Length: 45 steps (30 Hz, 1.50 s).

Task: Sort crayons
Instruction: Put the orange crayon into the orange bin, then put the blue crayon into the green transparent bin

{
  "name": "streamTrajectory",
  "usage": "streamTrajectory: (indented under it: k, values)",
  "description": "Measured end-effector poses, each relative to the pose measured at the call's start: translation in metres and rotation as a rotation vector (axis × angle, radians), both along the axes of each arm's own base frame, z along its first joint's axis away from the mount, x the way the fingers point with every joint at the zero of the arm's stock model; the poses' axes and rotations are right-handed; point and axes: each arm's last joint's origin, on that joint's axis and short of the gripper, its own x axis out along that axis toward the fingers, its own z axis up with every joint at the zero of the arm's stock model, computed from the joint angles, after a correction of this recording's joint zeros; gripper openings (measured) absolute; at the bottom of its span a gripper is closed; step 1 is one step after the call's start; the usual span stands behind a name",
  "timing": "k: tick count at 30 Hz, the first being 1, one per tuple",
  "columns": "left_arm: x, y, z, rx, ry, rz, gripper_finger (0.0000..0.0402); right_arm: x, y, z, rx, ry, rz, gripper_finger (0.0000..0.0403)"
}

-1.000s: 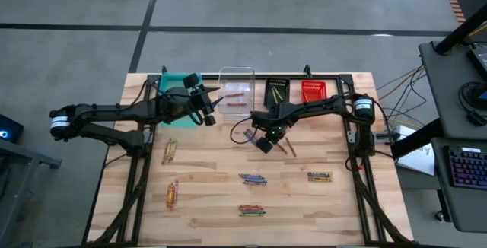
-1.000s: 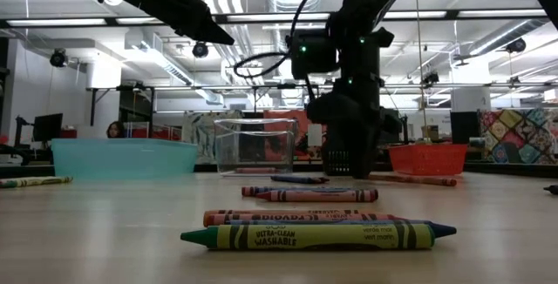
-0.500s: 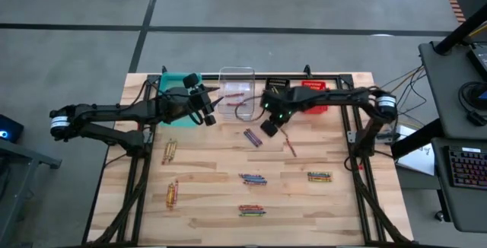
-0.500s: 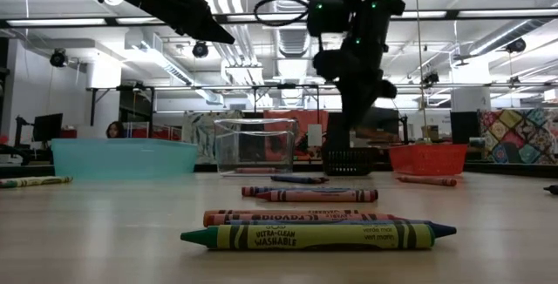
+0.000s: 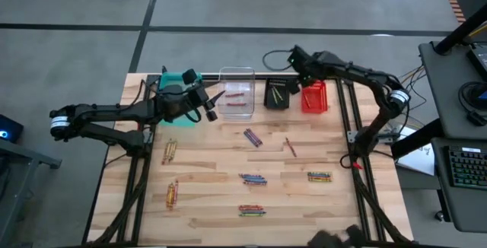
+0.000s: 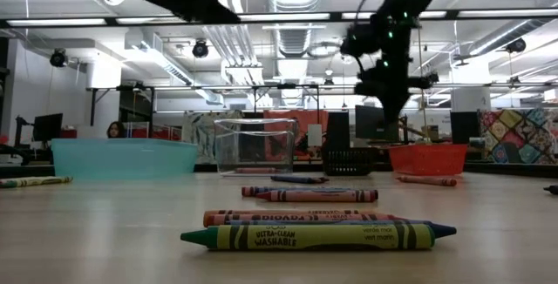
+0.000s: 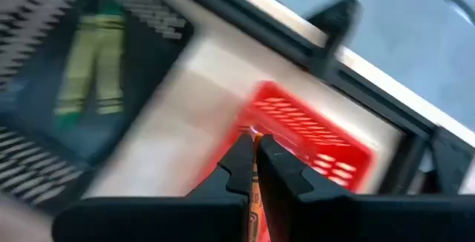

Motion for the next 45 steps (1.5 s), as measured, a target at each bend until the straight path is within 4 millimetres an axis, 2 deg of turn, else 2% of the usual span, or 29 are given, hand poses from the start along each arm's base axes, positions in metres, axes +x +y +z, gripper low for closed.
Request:
streamTrajectory:
  k: [4,11,18,25,31,36,45]
  values:
    - [-0.001,0.005,0.011,0.084,-0.050,0.017,0.0149,-0.017,-0.018,-0.012,0.031,0.027,-0.090,0.0009]
    - [-0.007,0.025,0.039,0.163,-0.095,0.108,0.0149,-0.023,-0.028,-0.030,0.025,0.033,-0.076,0.0009]
    - [-0.017,0.046,0.056,0.139,-0.174,0.204,0.0149,-0.026,-0.024,-0.044,0.050,0.039,-0.106,0.0009]
    - [-0.018,0.053,0.054,0.120,-0.183,0.229,0.0149,-0.028,-0.018,-0.054,0.069,0.049,-0.122,0.0009]
    - [-0.009,0.057,0.044,0.102,-0.146,0.227,0.0149,-0.026,-0.019,-0.054,0.057,0.037,-0.107,0.0011]
    - [0.000,0.061,0.034,0.086,-0.107,0.227,0.0149,-0.025,-0.018,-0.054,0.070,0.028,-0.087,0.0031]
    - [0.002,0.061,0.031,-0.022,-0.182,0.225,0.0149,-0.024,-0.018,-0.053,0.073,0.018,-0.087,0.0043]
